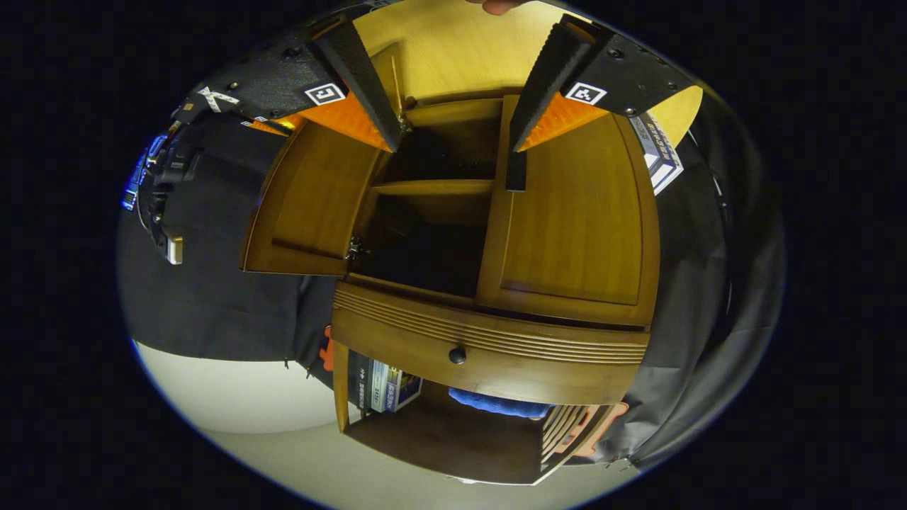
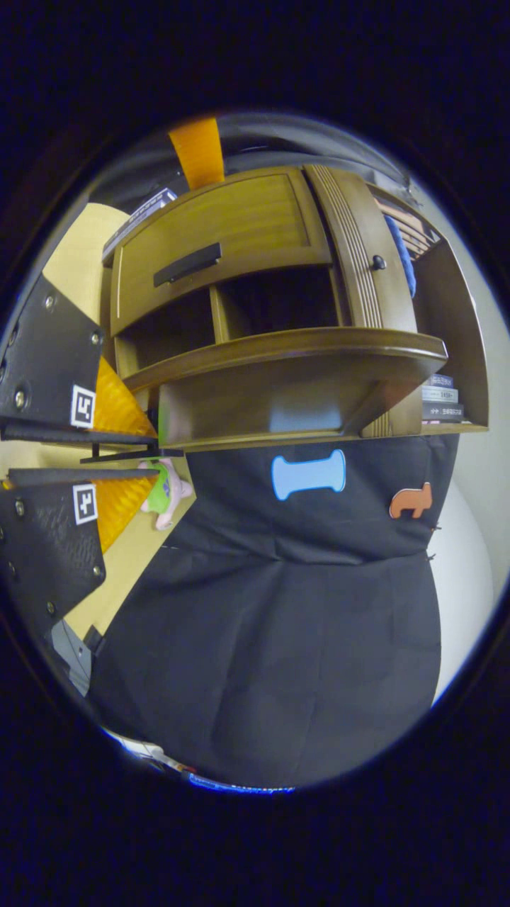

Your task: Open the right door of the double-door shoe cabinet with the right hand, and open the left door with the left hand.

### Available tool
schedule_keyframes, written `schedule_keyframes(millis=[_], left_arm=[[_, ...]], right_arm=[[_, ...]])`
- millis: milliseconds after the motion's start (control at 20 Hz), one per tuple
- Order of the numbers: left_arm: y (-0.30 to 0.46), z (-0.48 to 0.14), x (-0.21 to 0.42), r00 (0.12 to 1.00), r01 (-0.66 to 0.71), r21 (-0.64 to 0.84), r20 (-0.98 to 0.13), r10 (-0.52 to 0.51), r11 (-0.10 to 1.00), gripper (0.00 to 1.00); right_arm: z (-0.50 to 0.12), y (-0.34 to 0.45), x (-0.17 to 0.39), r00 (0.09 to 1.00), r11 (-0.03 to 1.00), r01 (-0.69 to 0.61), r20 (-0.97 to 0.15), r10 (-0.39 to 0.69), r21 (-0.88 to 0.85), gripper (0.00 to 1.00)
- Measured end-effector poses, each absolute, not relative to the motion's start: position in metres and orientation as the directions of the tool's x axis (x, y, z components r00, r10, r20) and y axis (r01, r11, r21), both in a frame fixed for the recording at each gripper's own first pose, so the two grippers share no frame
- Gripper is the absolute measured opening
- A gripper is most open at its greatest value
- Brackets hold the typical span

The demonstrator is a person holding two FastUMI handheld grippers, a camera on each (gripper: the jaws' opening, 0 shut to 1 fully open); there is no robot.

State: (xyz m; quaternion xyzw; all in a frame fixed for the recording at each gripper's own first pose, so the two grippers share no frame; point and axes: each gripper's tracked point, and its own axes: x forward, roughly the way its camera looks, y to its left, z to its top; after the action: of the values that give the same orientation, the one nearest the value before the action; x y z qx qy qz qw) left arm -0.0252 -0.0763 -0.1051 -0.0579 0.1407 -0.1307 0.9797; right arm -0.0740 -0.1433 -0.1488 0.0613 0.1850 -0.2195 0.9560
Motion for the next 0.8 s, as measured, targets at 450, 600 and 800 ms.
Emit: schedule_keyframes(millis=[450,600,800], left_arm=[[-0.072,-0.107,-0.025,0.936,0.216,-0.136,-0.254,-0.245,0.967,0.97],[-0.067,-0.111,-0.023,0.936,0.196,-0.135,-0.269,-0.226,0.971,0.97],[-0.059,-0.118,-0.022,0.935,0.178,-0.12,-0.288,-0.205,0.977,0.97]], right_arm=[[-0.152,-0.182,-0.083,0.824,0.883,0.467,-0.388,-0.412,0.055,0.07],[-0.151,-0.186,-0.084,0.826,0.886,0.461,-0.384,-0.412,0.04,0.07],[-0.152,-0.192,-0.085,0.834,0.891,0.451,-0.38,-0.4,0.051,0.07]])
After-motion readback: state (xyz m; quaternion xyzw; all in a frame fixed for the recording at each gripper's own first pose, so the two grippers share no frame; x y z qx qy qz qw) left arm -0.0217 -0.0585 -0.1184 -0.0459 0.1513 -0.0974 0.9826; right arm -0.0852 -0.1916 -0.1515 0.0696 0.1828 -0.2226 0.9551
